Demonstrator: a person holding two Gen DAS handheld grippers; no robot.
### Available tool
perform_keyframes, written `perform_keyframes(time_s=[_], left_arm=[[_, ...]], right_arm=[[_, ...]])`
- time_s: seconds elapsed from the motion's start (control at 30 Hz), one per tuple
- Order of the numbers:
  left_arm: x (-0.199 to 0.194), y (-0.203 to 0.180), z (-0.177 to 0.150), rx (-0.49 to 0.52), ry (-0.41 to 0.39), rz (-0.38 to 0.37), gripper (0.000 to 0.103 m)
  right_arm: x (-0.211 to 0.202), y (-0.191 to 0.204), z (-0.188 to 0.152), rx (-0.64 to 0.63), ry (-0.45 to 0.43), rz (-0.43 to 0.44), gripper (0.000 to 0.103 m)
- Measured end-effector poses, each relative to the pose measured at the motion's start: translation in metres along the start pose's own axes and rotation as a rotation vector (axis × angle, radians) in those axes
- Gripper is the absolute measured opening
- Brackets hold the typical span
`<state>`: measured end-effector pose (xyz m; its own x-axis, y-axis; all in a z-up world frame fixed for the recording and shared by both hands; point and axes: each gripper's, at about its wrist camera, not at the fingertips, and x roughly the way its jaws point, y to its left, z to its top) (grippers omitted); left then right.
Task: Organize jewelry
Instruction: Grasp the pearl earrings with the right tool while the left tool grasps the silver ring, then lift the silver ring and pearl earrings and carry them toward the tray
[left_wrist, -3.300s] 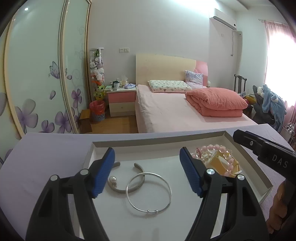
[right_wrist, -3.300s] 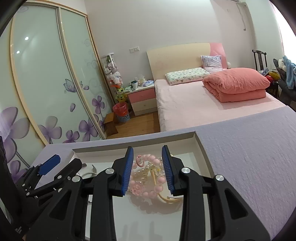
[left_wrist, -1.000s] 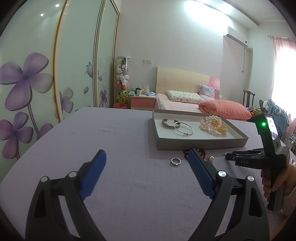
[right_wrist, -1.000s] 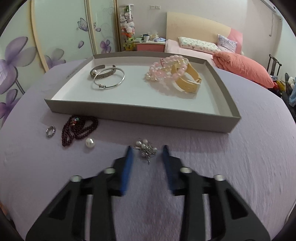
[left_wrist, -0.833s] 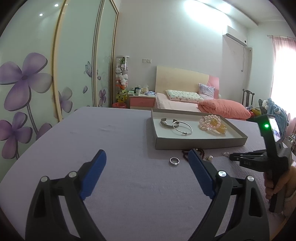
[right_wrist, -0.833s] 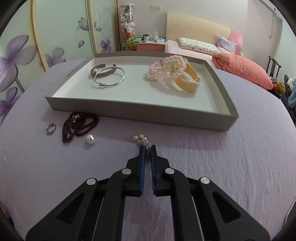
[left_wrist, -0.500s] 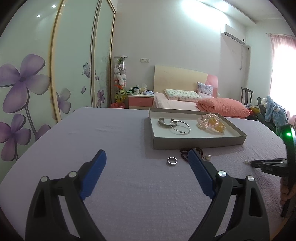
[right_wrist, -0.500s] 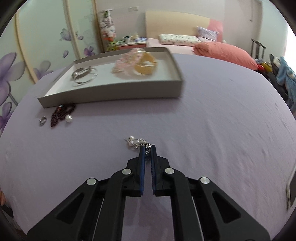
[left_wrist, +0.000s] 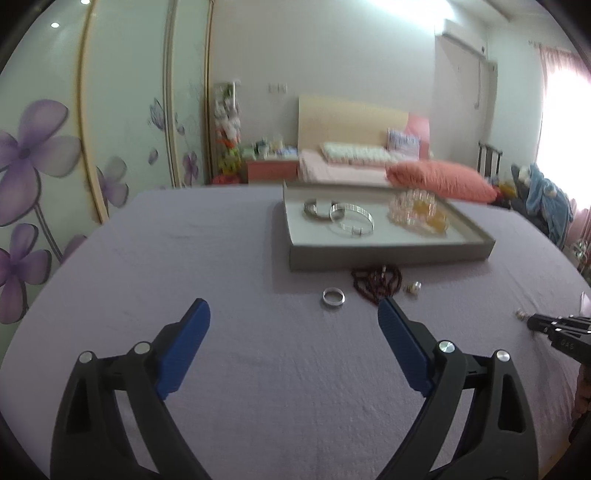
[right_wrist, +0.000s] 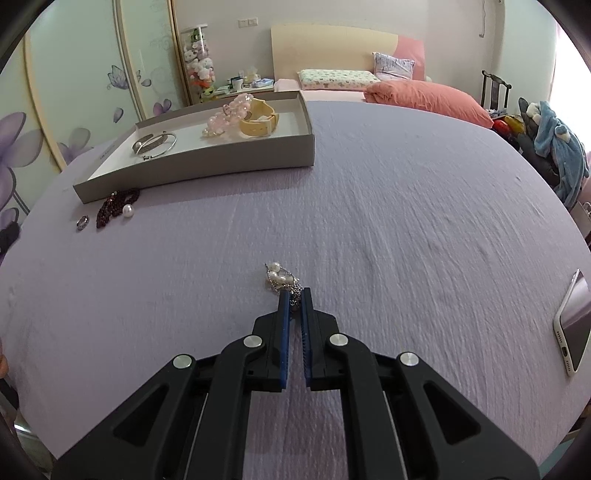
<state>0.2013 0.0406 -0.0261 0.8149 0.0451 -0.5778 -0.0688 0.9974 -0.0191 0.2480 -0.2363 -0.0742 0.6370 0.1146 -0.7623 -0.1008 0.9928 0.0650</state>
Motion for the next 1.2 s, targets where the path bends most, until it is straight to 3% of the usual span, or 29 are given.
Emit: perform_keyframes(time_s=[0.1,0.3,0.67,0.77,1.2], left_arm=[[0.028,-0.005,0.005,0.018,0.106,-0.001,0.089],[0.075,-0.021,0.008,0.063,0.261,-0.009,0.069],[0.099,-0.04,0.018,0.103,0.286,0.011,0.049],[0.099,-0.043,0.019,0.098,0.284,-0.012,0.024],[0.066,-0.016,0.013,0.004,0.233,-0.046,0.022]], right_arm=[[0.0,-0.002,0.0,0.002,-0.005,0.005,0.007],[-0.004,-0.007,-0.003,0.009,-0.011,0.02,0.007],[-0.002,-0.008,-0.001,0.015,-0.016,0.032,0.007],[-0.002,-0.008,0.0,0.016,-0.016,0.031,0.007],[-0.002,-0.01,0.0,0.026,-0.018,0.036,0.007]])
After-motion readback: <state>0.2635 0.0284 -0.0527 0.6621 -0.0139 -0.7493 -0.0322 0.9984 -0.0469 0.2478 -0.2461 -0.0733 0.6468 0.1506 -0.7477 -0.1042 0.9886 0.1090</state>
